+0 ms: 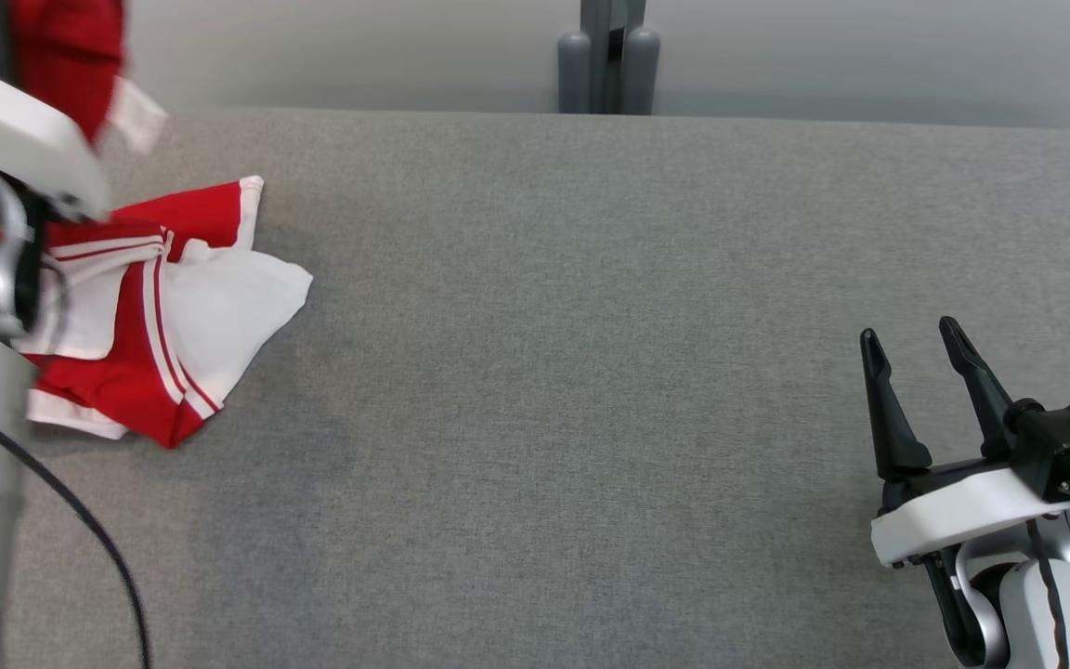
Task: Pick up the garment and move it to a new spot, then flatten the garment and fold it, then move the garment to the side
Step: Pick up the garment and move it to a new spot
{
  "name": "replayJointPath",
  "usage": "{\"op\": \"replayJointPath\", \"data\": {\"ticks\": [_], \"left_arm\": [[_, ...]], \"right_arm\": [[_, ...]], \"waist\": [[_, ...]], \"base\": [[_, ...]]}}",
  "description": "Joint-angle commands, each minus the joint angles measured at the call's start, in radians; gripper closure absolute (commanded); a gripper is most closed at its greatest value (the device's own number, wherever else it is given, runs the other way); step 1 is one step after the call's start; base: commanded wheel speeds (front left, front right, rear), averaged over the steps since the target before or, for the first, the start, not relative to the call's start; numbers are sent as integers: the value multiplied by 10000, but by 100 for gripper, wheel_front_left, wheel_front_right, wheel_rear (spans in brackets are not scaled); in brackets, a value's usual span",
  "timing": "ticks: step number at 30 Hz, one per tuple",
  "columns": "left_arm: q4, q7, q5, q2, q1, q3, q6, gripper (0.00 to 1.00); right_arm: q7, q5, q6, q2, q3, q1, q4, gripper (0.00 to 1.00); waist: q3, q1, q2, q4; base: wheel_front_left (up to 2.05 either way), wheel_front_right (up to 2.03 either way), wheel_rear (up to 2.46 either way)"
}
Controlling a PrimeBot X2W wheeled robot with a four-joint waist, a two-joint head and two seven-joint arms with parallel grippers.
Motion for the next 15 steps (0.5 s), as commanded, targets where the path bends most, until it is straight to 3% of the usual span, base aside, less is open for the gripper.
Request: {"op": "replayJointPath", "data": {"ticks": [1,9,15], "left_arm": [[-275,82,0,-84,328,-105,-29,100],[-3664,1175,-54,-1328,2865,-1835,-310,100],[-4725,1789,-14,-2194,3846,-3450,-757,100]], "right_arm": [[-17,34,-3,-40,-51,97,-50,0],[180,29,-3,-27,-233,395,-266,0],[214,166,-3,-27,-207,423,-401,0]], "waist": [[-182,0,0,-148],[-396,0,0,-827],[-295,0,0,-1629]], "base": [[0,0,0],[0,0,0],[0,0,0]]}}
